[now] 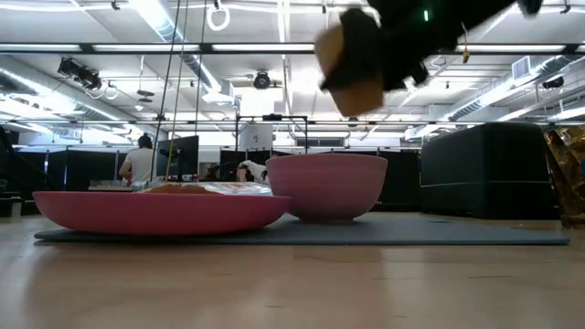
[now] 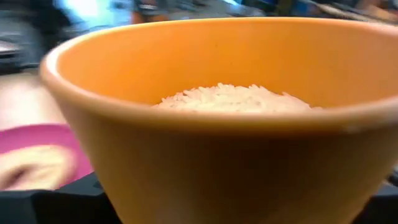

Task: Arrange a breakfast setting
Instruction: Put the orange cup on the top right of the blue placemat

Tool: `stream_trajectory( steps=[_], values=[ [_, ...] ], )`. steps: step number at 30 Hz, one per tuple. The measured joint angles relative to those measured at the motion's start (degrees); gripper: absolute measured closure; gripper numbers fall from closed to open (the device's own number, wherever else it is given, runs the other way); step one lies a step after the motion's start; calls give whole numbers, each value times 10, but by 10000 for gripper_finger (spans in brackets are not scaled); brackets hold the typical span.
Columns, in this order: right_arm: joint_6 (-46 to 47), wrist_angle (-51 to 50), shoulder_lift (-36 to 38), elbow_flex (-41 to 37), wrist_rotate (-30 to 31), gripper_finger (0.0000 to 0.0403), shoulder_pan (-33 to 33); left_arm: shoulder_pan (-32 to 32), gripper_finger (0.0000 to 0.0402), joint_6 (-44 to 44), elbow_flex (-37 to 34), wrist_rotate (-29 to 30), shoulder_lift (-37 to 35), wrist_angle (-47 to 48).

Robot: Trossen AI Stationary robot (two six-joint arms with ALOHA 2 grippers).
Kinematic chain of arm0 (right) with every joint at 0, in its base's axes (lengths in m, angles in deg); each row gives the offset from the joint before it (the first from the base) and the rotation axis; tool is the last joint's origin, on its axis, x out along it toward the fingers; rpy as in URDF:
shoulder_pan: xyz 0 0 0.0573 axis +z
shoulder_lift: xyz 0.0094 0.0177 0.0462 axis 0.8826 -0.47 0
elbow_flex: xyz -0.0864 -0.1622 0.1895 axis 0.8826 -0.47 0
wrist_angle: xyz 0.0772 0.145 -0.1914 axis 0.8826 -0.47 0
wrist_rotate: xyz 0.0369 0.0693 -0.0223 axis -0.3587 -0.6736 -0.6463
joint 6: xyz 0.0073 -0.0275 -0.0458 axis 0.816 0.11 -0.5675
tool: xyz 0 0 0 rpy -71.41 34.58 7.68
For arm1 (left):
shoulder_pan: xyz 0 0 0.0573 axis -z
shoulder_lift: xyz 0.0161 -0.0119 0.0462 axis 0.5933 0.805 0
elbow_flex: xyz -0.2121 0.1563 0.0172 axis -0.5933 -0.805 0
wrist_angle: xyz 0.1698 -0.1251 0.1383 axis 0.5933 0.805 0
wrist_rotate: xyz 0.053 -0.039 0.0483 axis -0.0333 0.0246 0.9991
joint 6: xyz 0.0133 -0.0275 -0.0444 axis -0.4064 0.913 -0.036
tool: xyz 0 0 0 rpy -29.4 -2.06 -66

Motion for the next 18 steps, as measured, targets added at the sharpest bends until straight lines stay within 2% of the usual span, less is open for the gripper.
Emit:
stream_trajectory(
  steps=[5,11,18],
  values=[
    [83,0,29,-82,6,87,-54,-16,209,0,-31,-7,-1,-34],
    [67,15,64,-149,-77,87,-107,-29,209,10,-36,-16,-1,-45],
    [14,183,85,-248,-163,87,-137,-24,209,5,-36,-16,-1,-58]
  ],
)
